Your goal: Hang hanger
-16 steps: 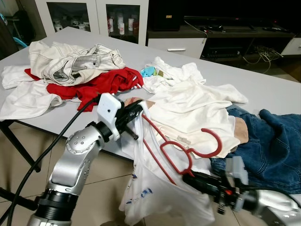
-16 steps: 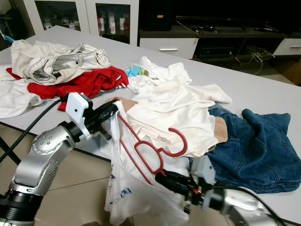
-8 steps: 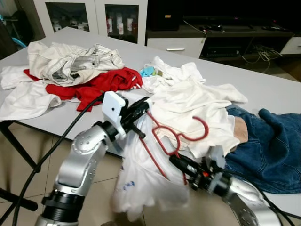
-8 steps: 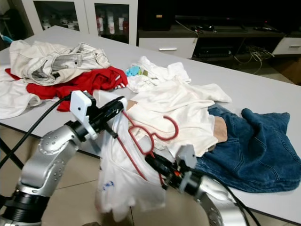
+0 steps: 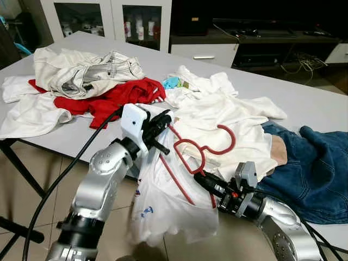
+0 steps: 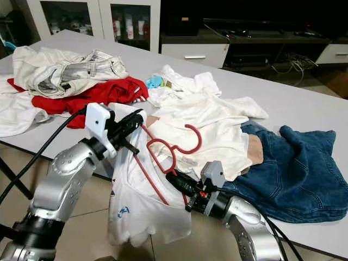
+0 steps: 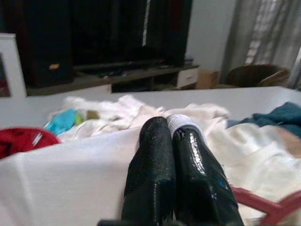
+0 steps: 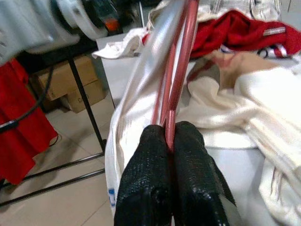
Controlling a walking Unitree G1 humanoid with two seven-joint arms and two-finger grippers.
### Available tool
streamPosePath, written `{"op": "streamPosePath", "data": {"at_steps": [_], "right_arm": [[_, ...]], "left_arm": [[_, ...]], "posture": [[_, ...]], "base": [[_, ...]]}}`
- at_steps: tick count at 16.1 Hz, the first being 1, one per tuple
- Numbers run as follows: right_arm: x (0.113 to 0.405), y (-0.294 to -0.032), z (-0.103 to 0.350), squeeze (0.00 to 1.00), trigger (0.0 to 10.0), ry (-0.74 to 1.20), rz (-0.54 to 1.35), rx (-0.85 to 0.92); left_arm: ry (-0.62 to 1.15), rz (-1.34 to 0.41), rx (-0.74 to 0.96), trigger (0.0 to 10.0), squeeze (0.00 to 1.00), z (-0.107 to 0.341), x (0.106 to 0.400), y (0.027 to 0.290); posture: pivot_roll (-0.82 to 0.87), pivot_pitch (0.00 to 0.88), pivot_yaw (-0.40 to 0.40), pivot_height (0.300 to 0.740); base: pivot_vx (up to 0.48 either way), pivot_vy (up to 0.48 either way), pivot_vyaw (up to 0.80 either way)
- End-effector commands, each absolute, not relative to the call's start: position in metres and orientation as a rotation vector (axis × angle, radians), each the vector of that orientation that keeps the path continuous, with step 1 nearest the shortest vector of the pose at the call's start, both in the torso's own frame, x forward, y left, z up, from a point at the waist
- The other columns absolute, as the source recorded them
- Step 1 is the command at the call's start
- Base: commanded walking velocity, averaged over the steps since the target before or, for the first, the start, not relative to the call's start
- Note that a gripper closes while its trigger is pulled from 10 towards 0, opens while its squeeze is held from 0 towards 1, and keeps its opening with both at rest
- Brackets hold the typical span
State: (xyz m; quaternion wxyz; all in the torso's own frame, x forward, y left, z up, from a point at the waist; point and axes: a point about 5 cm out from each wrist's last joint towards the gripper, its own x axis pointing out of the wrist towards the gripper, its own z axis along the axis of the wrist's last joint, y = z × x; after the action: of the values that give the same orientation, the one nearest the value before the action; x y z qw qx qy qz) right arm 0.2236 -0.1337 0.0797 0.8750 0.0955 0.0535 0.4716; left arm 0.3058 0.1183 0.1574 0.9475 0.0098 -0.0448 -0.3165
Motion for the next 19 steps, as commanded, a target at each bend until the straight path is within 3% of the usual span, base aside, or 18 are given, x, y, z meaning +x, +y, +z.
{"op": "streamPosePath", "data": {"at_steps": [1, 4, 15, 18, 19], "right_arm": [[0.222, -0.136, 0.089, 0.0, 0.0, 0.073, 1.017, 0.162], [0.216, -0.143, 0.085, 0.0, 0.0, 0.094, 1.023, 0.124], [0.21, -0.148, 0.091, 0.0, 0.0, 0.084, 1.059, 0.122], [0.212, -0.153, 0.097, 0.0, 0.0, 0.067, 1.053, 0.123], [0.213, -0.154, 0.099, 0.0, 0.0, 0.06, 1.051, 0.128]], "left_arm": [[-0.06, -0.587, 0.039, 0.0, 0.0, 0.154, 0.314, 0.129], [-0.037, -0.529, 0.05, 0.0, 0.0, 0.153, 0.321, 0.148], [0.039, -0.488, 0.102, 0.0, 0.0, 0.136, 0.327, 0.173], [0.056, -0.544, 0.127, 1.8, 0.0, 0.133, 0.324, 0.172], [0.057, -0.559, 0.134, 1.9, 0.0, 0.132, 0.323, 0.172]], "posture": [[0.01, 0.0, -0.069, 0.74], [0.01, 0.0, -0.067, 0.74], [0.01, 0.0, -0.056, 0.74], [0.0, 0.0, -0.053, 0.74], [0.0, 0.0, -0.053, 0.74]], "base": [[0.0, 0.0, 0.0], [0.0, 0.0, 0.0], [0.0, 0.0, 0.0], [0.0, 0.0, 0.0], [0.0, 0.0, 0.0]]}}
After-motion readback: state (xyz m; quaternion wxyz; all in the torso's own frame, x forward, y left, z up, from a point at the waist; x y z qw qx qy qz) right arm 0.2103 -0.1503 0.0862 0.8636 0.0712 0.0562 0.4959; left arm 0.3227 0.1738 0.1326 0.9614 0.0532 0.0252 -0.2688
